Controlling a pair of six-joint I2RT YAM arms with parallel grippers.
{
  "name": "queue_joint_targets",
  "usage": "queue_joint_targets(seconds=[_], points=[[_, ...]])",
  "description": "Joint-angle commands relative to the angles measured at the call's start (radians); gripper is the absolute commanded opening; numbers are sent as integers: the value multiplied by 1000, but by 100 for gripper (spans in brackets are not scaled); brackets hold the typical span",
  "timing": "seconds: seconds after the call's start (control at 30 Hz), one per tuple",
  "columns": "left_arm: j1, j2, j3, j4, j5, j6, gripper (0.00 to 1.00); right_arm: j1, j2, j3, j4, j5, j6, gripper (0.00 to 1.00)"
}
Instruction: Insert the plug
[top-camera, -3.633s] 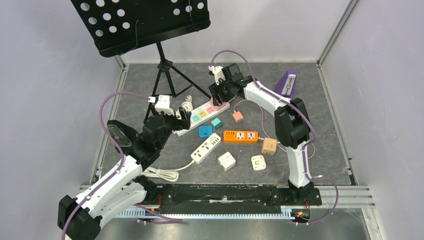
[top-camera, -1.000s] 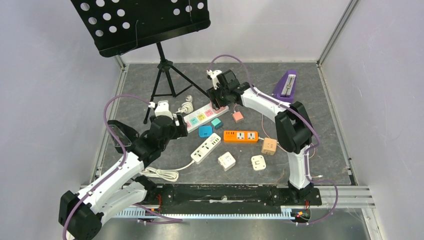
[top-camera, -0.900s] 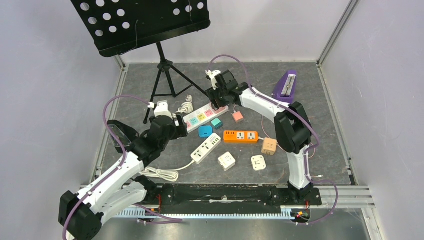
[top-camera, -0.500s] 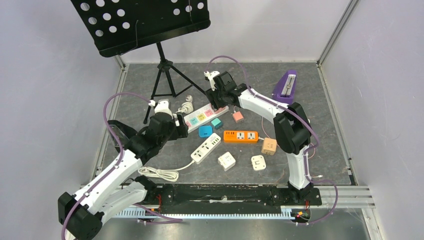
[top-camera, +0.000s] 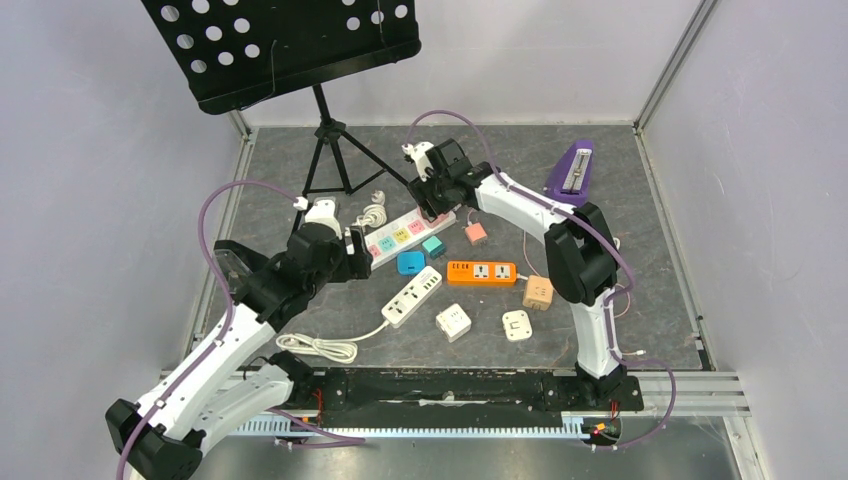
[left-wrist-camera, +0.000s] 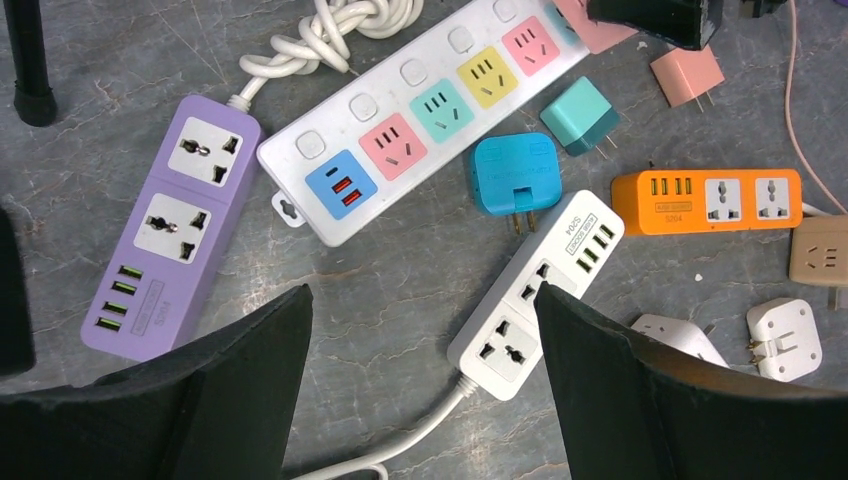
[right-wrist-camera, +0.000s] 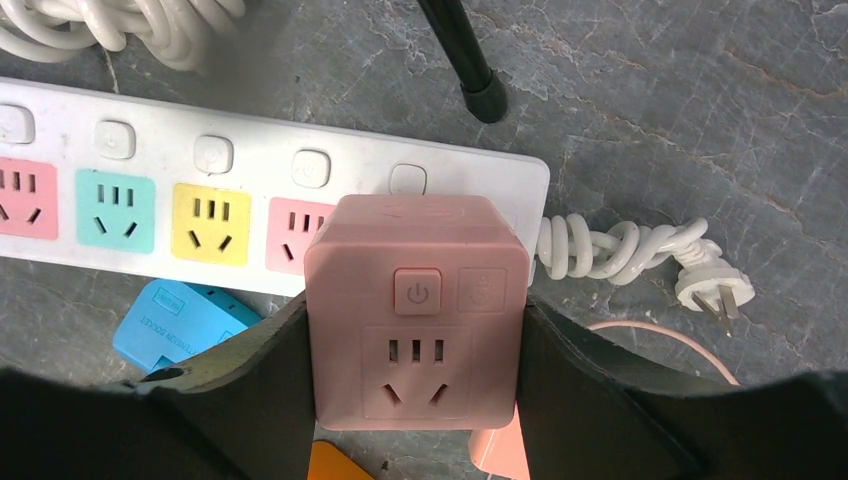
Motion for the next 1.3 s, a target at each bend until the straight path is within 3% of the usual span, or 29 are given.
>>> queue_joint_targets(seconds=[0.0, 1.27], points=[[4, -21, 13, -14, -11, 49, 88, -9, 50, 47, -86, -106, -18, 0], [4, -44, -19, 0, -48, 51, 88, 24, -125, -50, 55, -5, -12, 0]])
